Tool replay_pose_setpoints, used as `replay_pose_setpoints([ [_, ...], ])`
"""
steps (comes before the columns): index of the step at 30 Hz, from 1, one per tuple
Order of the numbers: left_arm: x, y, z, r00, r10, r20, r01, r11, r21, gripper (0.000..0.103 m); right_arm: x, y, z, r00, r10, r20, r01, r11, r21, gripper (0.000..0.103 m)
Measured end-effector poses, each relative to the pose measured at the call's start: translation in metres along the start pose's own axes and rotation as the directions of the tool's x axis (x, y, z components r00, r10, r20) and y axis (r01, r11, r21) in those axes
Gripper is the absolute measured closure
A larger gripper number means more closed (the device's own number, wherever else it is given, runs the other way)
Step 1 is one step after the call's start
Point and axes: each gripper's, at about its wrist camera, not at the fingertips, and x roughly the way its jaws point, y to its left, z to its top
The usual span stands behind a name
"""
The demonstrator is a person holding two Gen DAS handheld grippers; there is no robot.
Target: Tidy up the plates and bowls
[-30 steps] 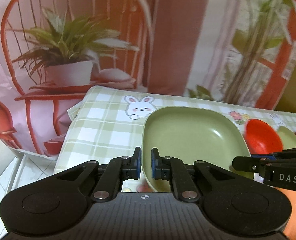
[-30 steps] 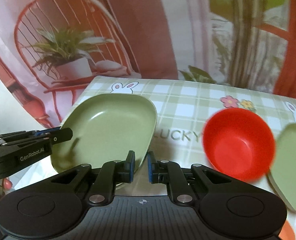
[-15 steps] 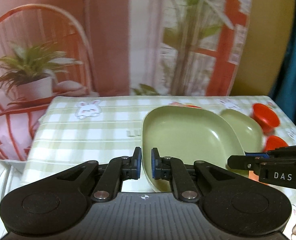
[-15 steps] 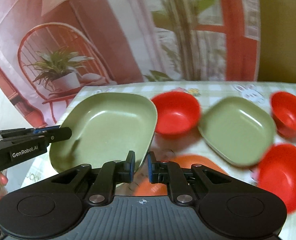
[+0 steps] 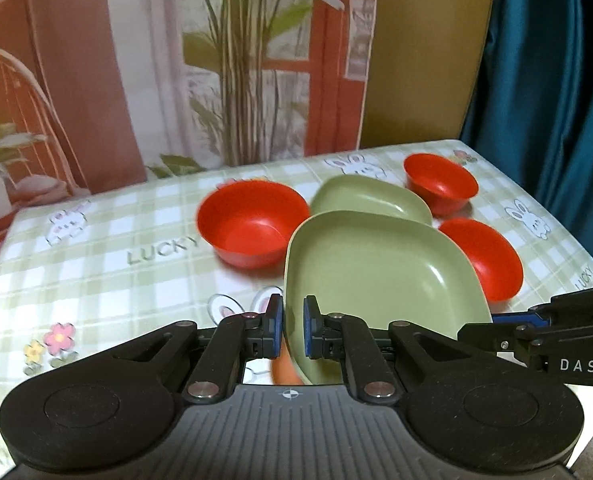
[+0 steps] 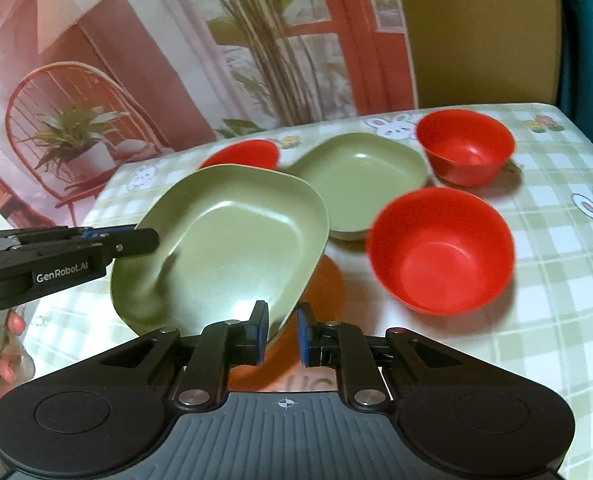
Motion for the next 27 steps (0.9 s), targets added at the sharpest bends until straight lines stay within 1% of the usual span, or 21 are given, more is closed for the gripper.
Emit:
replay_pose_setpoints([
  [4, 0.012, -0.004, -0.004, 0.999, 0.019, -0.028, -0.018, 0.999, 0.026, 0.092, 0.003, -0.005, -0.002, 1.0, 0.001, -0.02, -0.001, 1.0, 0.006, 0.089],
  [6, 0.018, -0.002, -0.004, 0.999, 0.016, -0.041, -0.015, 1.0, 0.027, 0.092, 0.005, -0.006, -0.004, 0.999, 0.008, -0.034, -0.008, 1.0, 0.009, 0.088],
  [12, 0.038, 0.004, -0.008, 0.995, 0.04, -0.089, -0.037, 0.999, 0.039, 0.092, 0.015, 0.002, -0.007, 0.997, 0.026, -0.069, -0.024, 0.999, 0.025, 0.086],
  [17, 0.047, 0.006, -0.006, 0.994, 0.046, -0.095, -0.042, 0.998, 0.046, 0.092, 0.021, 0.006, -0.012, 0.993, 0.038, -0.108, -0.033, 0.998, 0.045, 0.086],
  [22, 0.051, 0.004, -0.005, 0.995, 0.058, -0.086, -0.052, 0.997, 0.065, 0.092, 0.026, 0.008, -0.013, 0.992, 0.042, -0.123, -0.037, 0.999, 0.04, 0.086],
  [27, 0.056, 0.006, -0.009, 0.994, 0.064, -0.093, -0.058, 0.996, 0.06, 0.092, 0.029, 0.008, -0.012, 0.992, 0.039, -0.123, -0.035, 0.999, 0.036, 0.086],
])
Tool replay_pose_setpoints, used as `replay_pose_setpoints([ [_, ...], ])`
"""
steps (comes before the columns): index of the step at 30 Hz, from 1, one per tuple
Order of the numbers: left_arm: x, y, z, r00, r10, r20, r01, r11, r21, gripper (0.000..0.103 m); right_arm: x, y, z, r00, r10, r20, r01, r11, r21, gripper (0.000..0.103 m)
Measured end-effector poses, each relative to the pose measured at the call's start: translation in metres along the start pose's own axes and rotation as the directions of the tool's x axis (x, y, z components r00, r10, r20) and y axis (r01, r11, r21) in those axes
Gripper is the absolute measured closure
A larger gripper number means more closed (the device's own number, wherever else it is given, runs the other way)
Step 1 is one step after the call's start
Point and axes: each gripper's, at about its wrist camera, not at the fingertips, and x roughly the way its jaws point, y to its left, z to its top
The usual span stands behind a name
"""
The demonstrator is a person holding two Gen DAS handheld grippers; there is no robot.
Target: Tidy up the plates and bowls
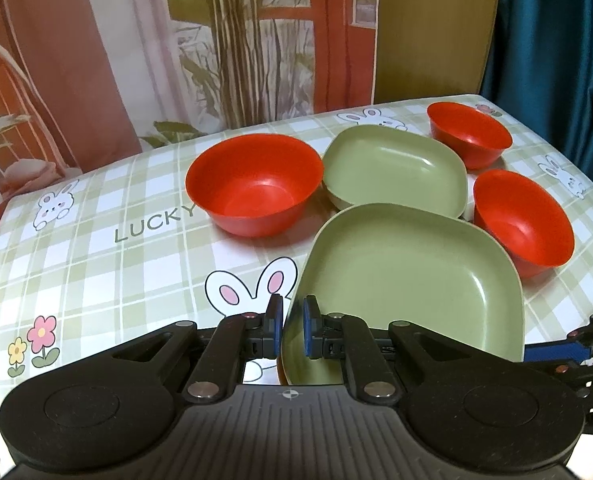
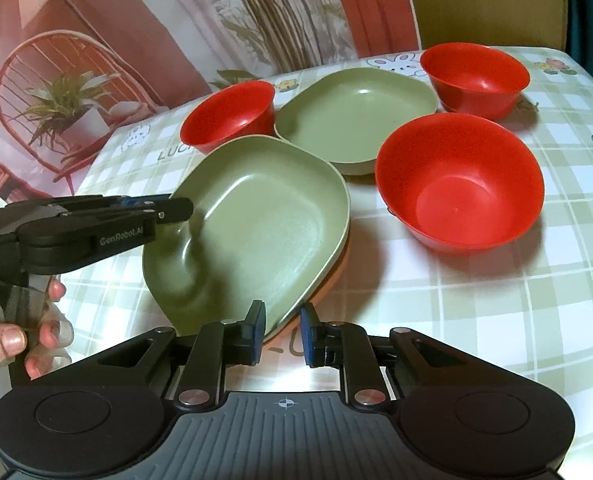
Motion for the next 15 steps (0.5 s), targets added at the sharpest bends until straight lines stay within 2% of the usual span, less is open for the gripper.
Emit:
replay_pose_setpoints([
  [7, 0.004, 0.006, -0.007, 1.0, 0.01, -0.001, -0.01, 1.0, -0.012, 0.092, 0.001, -0.001, 0.002, 1.0, 0.001, -0.004, -0.001, 1.0, -0.028, 0.081],
  [15, 0.004, 0.009, -0.009, 1.0, 0.008, 0.003, -0.007, 0.999, -0.031, 0.091, 0.0, -0.014, 0.014, 0.998, -0.043, 0.036, 0.044, 0.999, -0.019, 0.081],
])
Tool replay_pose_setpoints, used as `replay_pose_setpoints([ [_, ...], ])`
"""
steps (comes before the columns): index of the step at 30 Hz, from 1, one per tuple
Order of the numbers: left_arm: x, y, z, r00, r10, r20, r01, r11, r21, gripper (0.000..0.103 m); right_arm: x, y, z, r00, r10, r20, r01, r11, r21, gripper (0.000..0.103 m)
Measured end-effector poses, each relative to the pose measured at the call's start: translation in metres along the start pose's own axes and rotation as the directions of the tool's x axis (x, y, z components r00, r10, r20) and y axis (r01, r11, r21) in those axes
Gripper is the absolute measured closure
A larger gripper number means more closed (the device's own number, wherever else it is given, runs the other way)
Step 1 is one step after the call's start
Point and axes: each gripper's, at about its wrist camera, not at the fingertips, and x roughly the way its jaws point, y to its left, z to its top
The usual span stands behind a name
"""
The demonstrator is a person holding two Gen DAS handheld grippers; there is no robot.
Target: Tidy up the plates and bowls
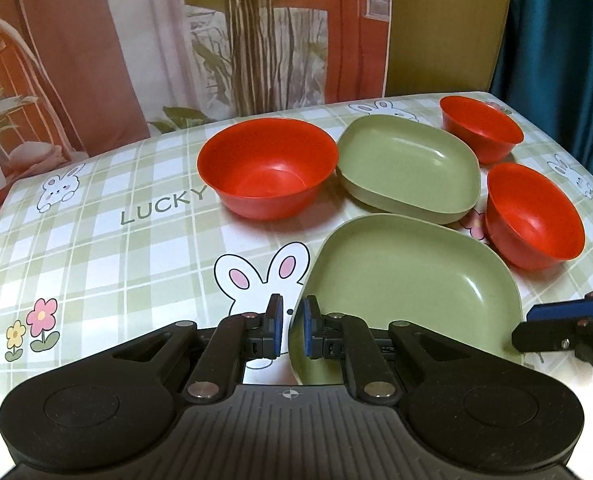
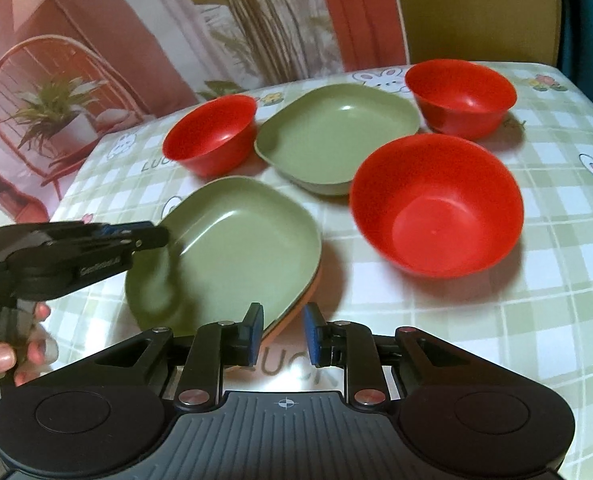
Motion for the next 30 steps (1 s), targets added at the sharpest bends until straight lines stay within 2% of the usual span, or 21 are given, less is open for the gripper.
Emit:
replay_pose_setpoints([
  [8, -0.023, 0.003, 0.018, 0.996, -0.025, 0.082, 0.029, 0.998, -0.051, 0.09, -0.021, -0.012, 0.024, 0.991, -0.01, 0.132, 0.019, 0.997, -0.07, 0.081],
  [10, -0.029, 0.001, 0.027, 0.991, -0.051, 0.122, 0.059, 0.996, -0.069, 0.079, -0.026, -0.018, 0.033, 0.986, -0.014, 0.167, 0.029, 0.996, -0.085, 0.081],
  [11, -0.031, 0.0, 0.031, 0.988, -0.066, 0.141, 0.077, 0.994, -0.076, 0.064, -0.028, -0.02, 0.037, 0.983, -0.017, 0.181, 0.034, 0.995, -0.093, 0.081],
  [12, -0.03, -0.002, 0.035, 0.984, -0.082, 0.155, 0.095, 0.992, -0.081, 0.056, -0.029, -0.023, 0.043, 0.979, -0.023, 0.202, 0.045, 0.993, -0.105, 0.081],
  [15, -0.019, -0.013, 0.05, 0.983, -0.115, 0.144, 0.126, 0.989, -0.074, 0.056, -0.03, -0.036, 0.058, 0.97, -0.043, 0.241, 0.072, 0.991, -0.115, 0.081],
  [18, -0.004, -0.024, 0.062, 0.986, -0.119, 0.118, 0.128, 0.989, -0.073, 0.056, -0.027, -0.051, 0.077, 0.967, -0.052, 0.251, 0.079, 0.992, -0.098, 0.081],
  [23, 0.03, -0.027, 0.079, 0.985, -0.165, 0.047, 0.17, 0.975, -0.145, 0.056, -0.003, -0.081, 0.104, 0.978, -0.063, 0.199, 0.072, 0.997, -0.041, 0.081],
  [26, 0.047, -0.027, 0.084, 0.987, -0.159, 0.009, 0.158, 0.972, -0.172, 0.056, 0.016, -0.097, 0.115, 0.99, -0.043, 0.135, 0.04, 0.999, 0.024, 0.081],
  [30, 0.057, -0.027, 0.09, 0.986, -0.165, -0.001, 0.161, 0.969, -0.186, 0.057, 0.034, -0.11, 0.124, 0.997, -0.016, 0.081, 0.009, 0.997, 0.082, 0.081],
])
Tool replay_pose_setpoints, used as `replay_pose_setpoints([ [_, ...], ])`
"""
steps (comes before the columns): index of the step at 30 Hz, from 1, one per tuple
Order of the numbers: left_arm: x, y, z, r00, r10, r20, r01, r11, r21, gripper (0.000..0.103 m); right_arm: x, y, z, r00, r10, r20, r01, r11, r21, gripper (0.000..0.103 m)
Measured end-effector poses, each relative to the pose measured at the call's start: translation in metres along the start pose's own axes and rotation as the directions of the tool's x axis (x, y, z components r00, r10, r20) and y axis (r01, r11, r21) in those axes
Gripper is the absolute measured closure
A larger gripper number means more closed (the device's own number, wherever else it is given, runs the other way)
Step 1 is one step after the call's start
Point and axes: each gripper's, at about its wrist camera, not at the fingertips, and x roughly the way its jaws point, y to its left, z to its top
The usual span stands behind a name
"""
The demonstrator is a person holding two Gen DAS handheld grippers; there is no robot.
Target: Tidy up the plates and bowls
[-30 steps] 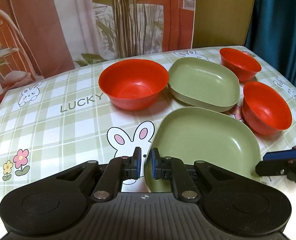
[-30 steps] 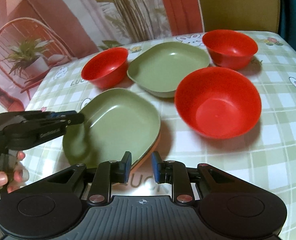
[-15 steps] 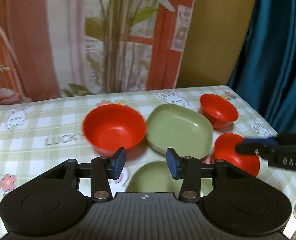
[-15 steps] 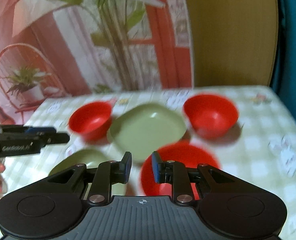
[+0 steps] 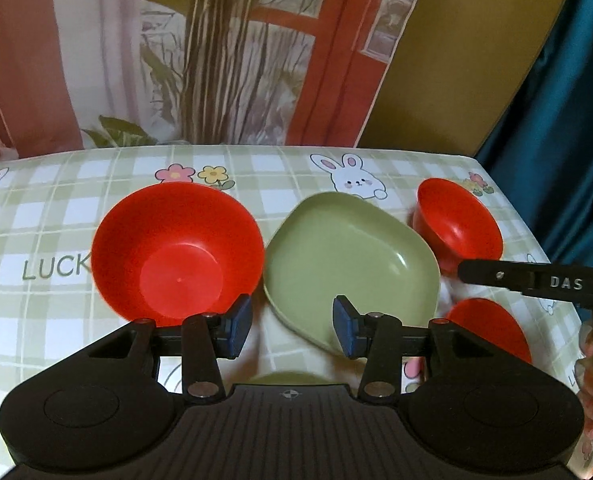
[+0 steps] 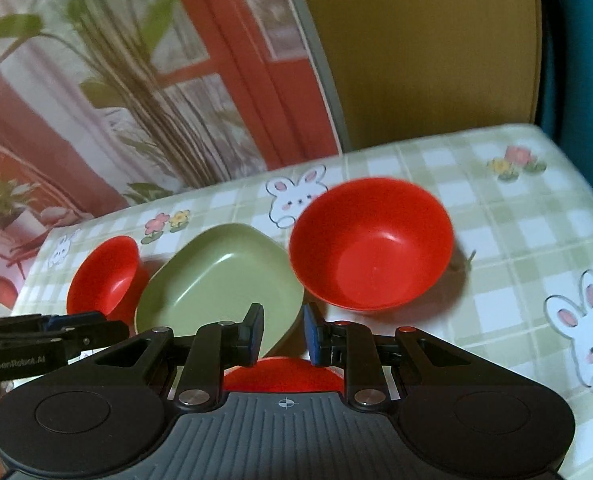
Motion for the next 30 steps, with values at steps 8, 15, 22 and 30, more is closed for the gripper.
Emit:
replay_pose_setpoints([
  [8, 0.006, 0.005, 0.007, 1.0, -0.012, -0.024, 0.012, 1.0, -0.02, 0.057, 0.021, -0.003, 0.007, 0.998, 0.015, -0.053, -0.012, 0.998, 0.054, 0.082],
  [15, 0.014, 0.012, 0.009, 0.999, 0.008, -0.036, -0.01, 0.998, -0.064, 0.057, 0.031, -0.003, 0.009, 0.998, 0.006, -0.068, -0.001, 0.997, 0.073, 0.082],
  [22, 0.029, 0.008, 0.009, 0.998, 0.028, -0.056, -0.032, 0.998, -0.059, 0.058, 0.04, 0.0, 0.008, 0.997, -0.02, -0.08, 0.025, 0.998, 0.062, 0.082],
  [30, 0.033, 0.007, 0.006, 0.999, 0.031, -0.041, -0.033, 0.999, -0.043, 0.089, 0.047, 0.001, 0.008, 0.996, -0.045, -0.08, 0.05, 0.997, 0.058, 0.093],
])
